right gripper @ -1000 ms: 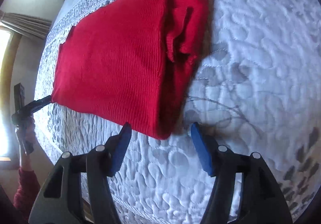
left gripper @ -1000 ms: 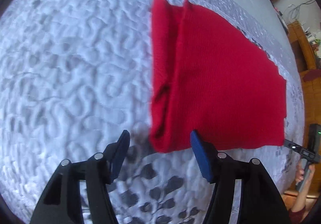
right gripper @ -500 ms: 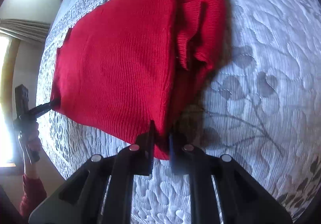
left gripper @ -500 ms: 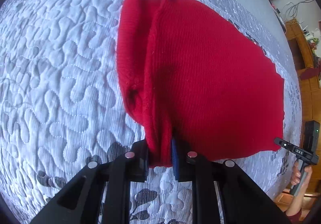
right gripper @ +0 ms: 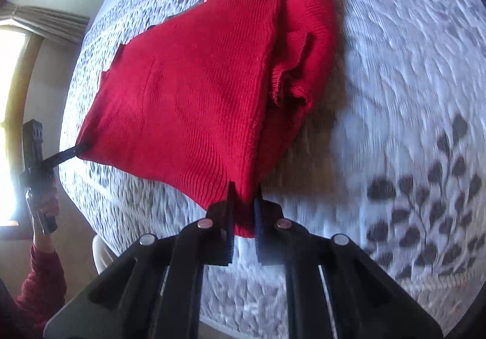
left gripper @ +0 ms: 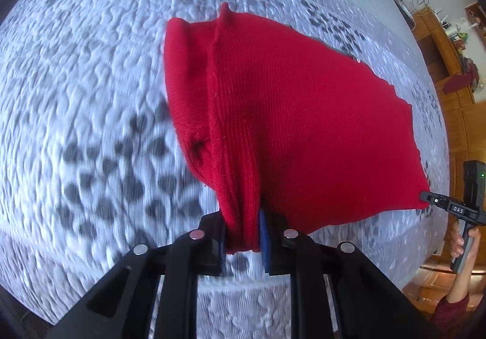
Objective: Fold small clothes
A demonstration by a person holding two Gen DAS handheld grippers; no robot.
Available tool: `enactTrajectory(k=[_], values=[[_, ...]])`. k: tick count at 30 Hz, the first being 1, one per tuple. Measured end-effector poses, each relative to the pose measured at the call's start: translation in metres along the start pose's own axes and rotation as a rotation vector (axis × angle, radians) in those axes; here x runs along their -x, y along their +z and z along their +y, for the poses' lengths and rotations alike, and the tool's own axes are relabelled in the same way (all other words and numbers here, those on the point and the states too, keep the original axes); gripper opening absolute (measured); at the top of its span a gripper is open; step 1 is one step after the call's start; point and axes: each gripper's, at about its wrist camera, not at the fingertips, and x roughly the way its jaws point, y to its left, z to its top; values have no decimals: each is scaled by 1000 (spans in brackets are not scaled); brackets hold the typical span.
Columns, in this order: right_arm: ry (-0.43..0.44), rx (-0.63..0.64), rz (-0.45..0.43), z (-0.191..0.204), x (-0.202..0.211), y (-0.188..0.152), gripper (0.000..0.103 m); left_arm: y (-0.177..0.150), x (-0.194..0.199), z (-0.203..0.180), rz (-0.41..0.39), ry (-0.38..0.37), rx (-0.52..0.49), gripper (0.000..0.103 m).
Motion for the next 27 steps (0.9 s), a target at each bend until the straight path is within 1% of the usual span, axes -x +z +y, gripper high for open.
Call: enactTrajectory(k=[6, 9, 12, 14, 16, 18, 19, 21, 22, 23, 25, 27], values=[[-9, -3, 11, -9, 10, -60, 8, -63, 7, -8, 19, 8, -38, 18], [-46, -4, 8, -15, 5, -79, 8, -84, 1, -9, 21, 35, -61, 19], [-60, -33, 8, -22, -12, -84, 8, -90, -16, -5, 18, 82, -54, 20], [-80, -50, 7, -25, -24, -86, 9, -92, -27, -1, 16, 90, -34, 21], [-96, -52, -8, -25, -32, -88, 11, -92, -30, 0, 3, 100, -33, 22], [-95, -63, -25, -24, -33, -90, 11, -94, -29, -3, -13, 121, -53, 24], [-92, -67, -28, -25, -31, -91, 11, -95, -28, -4, -17, 130, -63, 25], [-93, -70, -33, -24, -24, -93, 16, -95, -23, -6, -18, 161, -77, 34], [-103, -66, -39, -24, -17, -94, 24, -93, -21, -8, -23, 185, -78, 45], [-114, -58, -49, -25, -9, -95, 27, -92, -15, -7, -33, 203, -76, 50], [-136, -29, -72, -20, 7, -92, 29, -88, 1, -2, -66, 227, -67, 50], [-143, -5, -107, -13, 23, -78, 29, -79, 18, 1, -110, 261, -50, 50]])
